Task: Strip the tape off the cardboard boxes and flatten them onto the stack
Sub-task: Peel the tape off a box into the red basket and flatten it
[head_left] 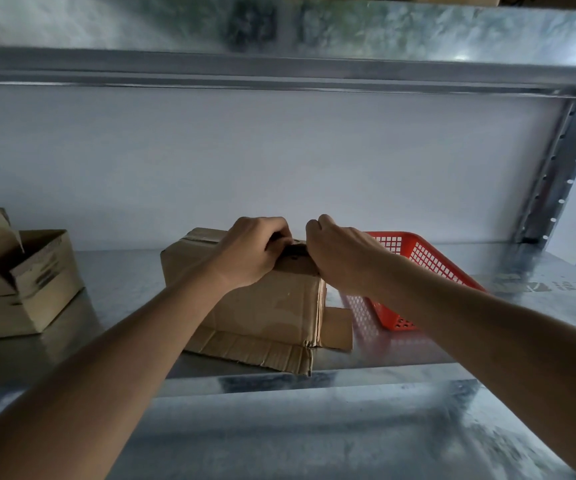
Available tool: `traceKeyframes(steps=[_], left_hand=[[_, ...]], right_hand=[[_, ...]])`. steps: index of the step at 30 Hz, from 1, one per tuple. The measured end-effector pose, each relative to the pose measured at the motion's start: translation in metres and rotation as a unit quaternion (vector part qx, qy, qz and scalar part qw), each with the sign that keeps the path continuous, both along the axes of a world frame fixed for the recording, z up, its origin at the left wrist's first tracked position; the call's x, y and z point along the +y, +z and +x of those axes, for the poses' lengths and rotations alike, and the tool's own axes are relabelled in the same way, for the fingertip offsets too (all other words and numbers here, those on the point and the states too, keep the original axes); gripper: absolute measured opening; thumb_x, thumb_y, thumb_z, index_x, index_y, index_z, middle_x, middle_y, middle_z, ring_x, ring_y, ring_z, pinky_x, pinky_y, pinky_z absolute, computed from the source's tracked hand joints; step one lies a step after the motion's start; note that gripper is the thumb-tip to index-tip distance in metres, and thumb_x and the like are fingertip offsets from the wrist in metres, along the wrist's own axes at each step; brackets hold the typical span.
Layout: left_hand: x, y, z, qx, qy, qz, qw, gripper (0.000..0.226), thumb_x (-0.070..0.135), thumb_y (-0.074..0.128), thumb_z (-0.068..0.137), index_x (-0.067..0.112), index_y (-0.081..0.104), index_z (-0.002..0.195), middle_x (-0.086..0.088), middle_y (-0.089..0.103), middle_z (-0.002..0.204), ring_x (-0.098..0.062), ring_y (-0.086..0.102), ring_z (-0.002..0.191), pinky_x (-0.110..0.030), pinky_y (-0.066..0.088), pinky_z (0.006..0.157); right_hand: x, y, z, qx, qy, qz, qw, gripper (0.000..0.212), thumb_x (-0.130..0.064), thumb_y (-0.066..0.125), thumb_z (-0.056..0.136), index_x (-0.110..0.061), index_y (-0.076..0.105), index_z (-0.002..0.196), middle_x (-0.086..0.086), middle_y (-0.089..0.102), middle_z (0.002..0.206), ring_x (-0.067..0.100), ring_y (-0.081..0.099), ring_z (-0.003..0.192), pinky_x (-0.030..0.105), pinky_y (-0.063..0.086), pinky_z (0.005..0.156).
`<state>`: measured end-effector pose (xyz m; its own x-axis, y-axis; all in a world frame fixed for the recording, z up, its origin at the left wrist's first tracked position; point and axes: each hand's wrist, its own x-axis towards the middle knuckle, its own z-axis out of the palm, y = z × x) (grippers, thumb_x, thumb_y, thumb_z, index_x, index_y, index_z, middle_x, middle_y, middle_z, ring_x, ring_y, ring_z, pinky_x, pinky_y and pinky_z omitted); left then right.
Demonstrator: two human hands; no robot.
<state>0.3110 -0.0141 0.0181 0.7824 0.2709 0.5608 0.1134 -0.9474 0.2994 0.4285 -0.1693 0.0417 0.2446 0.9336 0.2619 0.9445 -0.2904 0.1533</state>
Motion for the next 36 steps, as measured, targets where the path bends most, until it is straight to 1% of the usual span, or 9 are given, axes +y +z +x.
traceKeyframes(steps=[4, 7, 11, 14, 17, 25, 29, 32, 36], left_hand=[[-0.001, -0.001, -0.001, 0.017, -0.031, -0.012, 0.999, 0.007, 0.022, 0.065, 0.099, 0.022, 0.07, 0.103, 0.012, 0.067, 0.096, -0.003, 0.061, 0.089, -0.023, 0.043, 0.073], [-0.005, -0.003, 0.0, 0.047, -0.054, -0.008, 0.997, 0.027, 0.031, 0.065, 0.093, 0.031, 0.073, 0.119, 0.016, 0.063, 0.109, 0.0, 0.06, 0.101, -0.021, 0.048, 0.083], [-0.005, -0.001, -0.001, 0.082, -0.057, -0.008, 0.995, 0.045, 0.056, 0.052, 0.091, 0.035, 0.073, 0.125, 0.02, 0.06, 0.111, -0.004, 0.06, 0.101, -0.031, 0.054, 0.083], [-0.005, 0.001, -0.002, 0.081, -0.058, -0.002, 0.995, 0.052, 0.062, 0.05, 0.088, 0.032, 0.075, 0.123, 0.019, 0.061, 0.111, -0.006, 0.062, 0.099, -0.037, 0.055, 0.081], [-0.004, 0.0, -0.001, 0.077, -0.055, 0.0, 0.996, 0.047, 0.055, 0.052, 0.089, 0.03, 0.076, 0.122, 0.018, 0.062, 0.11, -0.005, 0.061, 0.098, -0.038, 0.055, 0.081], [-0.008, 0.002, 0.001, 0.084, -0.05, -0.028, 0.995, 0.052, 0.05, 0.049, 0.083, 0.031, 0.075, 0.124, 0.019, 0.061, 0.113, -0.005, 0.06, 0.105, -0.035, 0.053, 0.087], [-0.007, 0.002, 0.001, 0.067, -0.054, -0.037, 0.996, 0.025, 0.033, 0.063, 0.089, 0.034, 0.073, 0.113, 0.021, 0.063, 0.108, -0.001, 0.062, 0.1, -0.027, 0.05, 0.08], [-0.006, 0.002, 0.002, 0.075, -0.047, -0.017, 0.996, 0.034, 0.039, 0.059, 0.087, 0.028, 0.077, 0.114, 0.022, 0.062, 0.109, 0.0, 0.061, 0.1, -0.026, 0.05, 0.08], [-0.007, 0.003, 0.0, 0.085, -0.051, -0.019, 0.995, 0.041, 0.044, 0.054, 0.087, 0.031, 0.077, 0.119, 0.021, 0.062, 0.113, -0.004, 0.061, 0.104, -0.031, 0.052, 0.083]], right_hand=[[-0.004, -0.011, 0.013, -0.006, 0.038, 0.02, 0.999, 0.013, -0.006, 0.049, 0.099, -0.014, 0.041, 0.094, 0.001, 0.037, 0.089, 0.02, 0.049, 0.07, 0.034, 0.036, 0.058], [-0.008, -0.014, 0.021, 0.044, 0.053, 0.02, 0.997, 0.014, -0.008, 0.048, 0.105, -0.004, 0.056, 0.094, 0.003, 0.043, 0.084, 0.019, 0.042, 0.073, 0.035, 0.03, 0.065], [-0.013, 0.0, 0.02, 0.063, 0.078, -0.022, 0.995, 0.033, -0.038, 0.045, 0.104, -0.008, 0.055, 0.095, 0.009, 0.053, 0.103, 0.024, 0.052, 0.085, 0.038, 0.039, 0.068], [-0.011, 0.013, 0.023, 0.189, 0.041, -0.035, 0.981, 0.034, -0.045, 0.055, 0.095, -0.013, 0.066, 0.094, 0.008, 0.061, 0.096, 0.024, 0.057, 0.084, 0.04, 0.044, 0.067], [-0.012, 0.015, 0.029, 0.271, 0.027, -0.028, 0.962, 0.027, -0.05, 0.067, 0.091, -0.024, 0.07, 0.098, -0.003, 0.063, 0.102, 0.018, 0.06, 0.094, 0.04, 0.05, 0.078], [-0.022, 0.001, 0.036, 0.38, 0.046, 0.087, 0.92, 0.007, -0.02, 0.071, 0.096, -0.025, 0.076, 0.097, -0.005, 0.07, 0.103, 0.012, 0.065, 0.083, 0.026, 0.046, 0.069], [-0.023, 0.01, 0.032, 0.441, 0.04, 0.03, 0.896, 0.012, -0.031, 0.075, 0.093, -0.02, 0.072, 0.096, 0.004, 0.074, 0.1, 0.01, 0.069, 0.083, 0.023, 0.049, 0.07], [-0.023, 0.021, 0.033, 0.412, 0.046, -0.03, 0.909, 0.023, -0.034, 0.081, 0.088, -0.018, 0.07, 0.1, 0.004, 0.072, 0.109, 0.016, 0.069, 0.098, 0.028, 0.05, 0.079], [-0.016, 0.025, 0.034, 0.396, 0.052, -0.051, 0.915, 0.025, -0.031, 0.082, 0.088, -0.012, 0.069, 0.098, 0.007, 0.072, 0.105, 0.013, 0.066, 0.089, 0.018, 0.046, 0.063]])
